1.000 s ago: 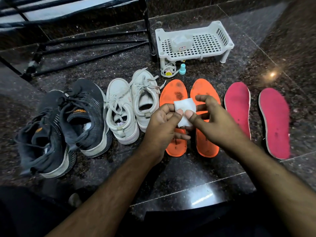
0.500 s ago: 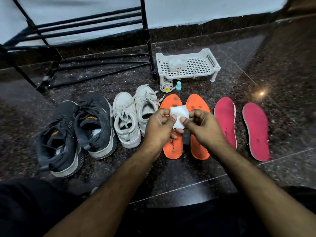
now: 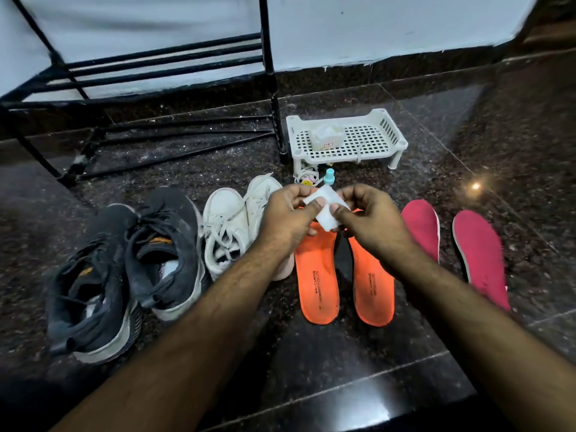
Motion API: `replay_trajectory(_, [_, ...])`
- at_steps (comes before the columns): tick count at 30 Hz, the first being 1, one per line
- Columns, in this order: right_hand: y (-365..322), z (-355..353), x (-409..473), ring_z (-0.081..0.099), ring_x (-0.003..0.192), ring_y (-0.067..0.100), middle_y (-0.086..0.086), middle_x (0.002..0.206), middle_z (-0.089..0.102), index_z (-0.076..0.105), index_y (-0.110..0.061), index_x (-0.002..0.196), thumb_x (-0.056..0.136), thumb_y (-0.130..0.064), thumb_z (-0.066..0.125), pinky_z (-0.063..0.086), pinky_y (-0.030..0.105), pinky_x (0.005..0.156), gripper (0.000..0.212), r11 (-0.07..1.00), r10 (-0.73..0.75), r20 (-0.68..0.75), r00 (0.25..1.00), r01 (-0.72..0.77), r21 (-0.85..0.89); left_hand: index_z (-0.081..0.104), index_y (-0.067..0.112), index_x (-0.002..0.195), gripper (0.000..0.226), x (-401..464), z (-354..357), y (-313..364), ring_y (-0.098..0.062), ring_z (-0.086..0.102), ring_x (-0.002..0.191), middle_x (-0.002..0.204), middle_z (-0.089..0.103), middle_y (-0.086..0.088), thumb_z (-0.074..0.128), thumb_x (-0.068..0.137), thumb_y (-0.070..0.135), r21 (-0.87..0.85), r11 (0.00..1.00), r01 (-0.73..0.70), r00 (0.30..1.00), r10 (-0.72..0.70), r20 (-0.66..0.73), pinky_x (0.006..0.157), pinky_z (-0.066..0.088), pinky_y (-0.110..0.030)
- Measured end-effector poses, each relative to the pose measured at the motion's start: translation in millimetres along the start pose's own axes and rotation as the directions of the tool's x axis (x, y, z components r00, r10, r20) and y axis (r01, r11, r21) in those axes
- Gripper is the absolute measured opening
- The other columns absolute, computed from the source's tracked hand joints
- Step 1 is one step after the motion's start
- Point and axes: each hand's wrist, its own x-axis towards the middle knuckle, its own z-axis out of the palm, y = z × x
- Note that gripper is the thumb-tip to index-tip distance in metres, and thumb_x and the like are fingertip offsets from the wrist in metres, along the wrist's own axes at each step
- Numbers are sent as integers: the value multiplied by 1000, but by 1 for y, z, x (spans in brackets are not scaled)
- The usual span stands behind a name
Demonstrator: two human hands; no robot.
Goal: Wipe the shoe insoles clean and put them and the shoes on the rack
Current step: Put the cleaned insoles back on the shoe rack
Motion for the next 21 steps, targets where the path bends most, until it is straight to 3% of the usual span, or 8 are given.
replay_trajectory(3, [6,0,32,70,76,31,14,87,70,63,-18,104,85,-15,73,59,41,61,21,993,60,-57,997,-54,105,63,9,100,8,35,11,-3,-15,67,55,89,72,-13,64,95,3,-4,1000,-10,998,10,-54,40,48,-22])
replay_trajectory(5, [9,3,53,67,76,27,8,90,68,57,-22,107,80,-18,75,56,34,57,32,996,46,-95,994,-39,83,59,3,105,12,56,18,-3,-18,66,55,94,70,-20,63,95,2,-25,1000,-13,995,10,-98,41,51,-24])
replay_trajectory(7, [18,4,80,60,71,17,-3,82,61,53,-24,106,74,-22,73,56,42,68,38,1000,-18,-149,989,13,-28,53,8,105,18,81,25,-5,-21,64,60,99,64,-23,65,93,1,-38,999,-20,991,14,-133,41,53,-26])
replay_trajectory(10, [26,3,127,62,71,20,-6,74,59,51,-26,108,72,-23,70,55,50,75,41,996,-32,-180,983,16,-89,47,17,96,25,123,30,-5,-18,59,55,84,57,-10,63,92,-3,0,1000,-31,989,31,-145,43,52,-28])
replay_trajectory(14, [29,-2,190,63,78,19,-3,82,62,54,-23,107,78,-17,71,52,37,72,35,975,-125,-211,970,80,-207,57,18,78,28,189,30,3,-20,58,53,67,53,-5,66,86,-8,216,965,-146,983,167,-82,50,52,-30])
replay_trajectory(18, [28,-6,241,62,78,8,-11,80,65,63,-24,85,80,-11,70,47,20,67,15,922,-225,-179,958,150,-356,72,17,85,9,243,33,8,-19,70,70,80,72,-6,70,87,9,495,844,-208,957,280,-75,61,54,-28])
replay_trajectory(21, [28,-5,268,60,73,0,-11,82,69,73,-23,83,86,-11,70,45,9,65,12,864,-239,-148,960,140,-484,77,16,92,14,266,38,7,-14,68,85,91,74,1,64,92,11,669,706,-233,937,346,-39,73,55,-26])
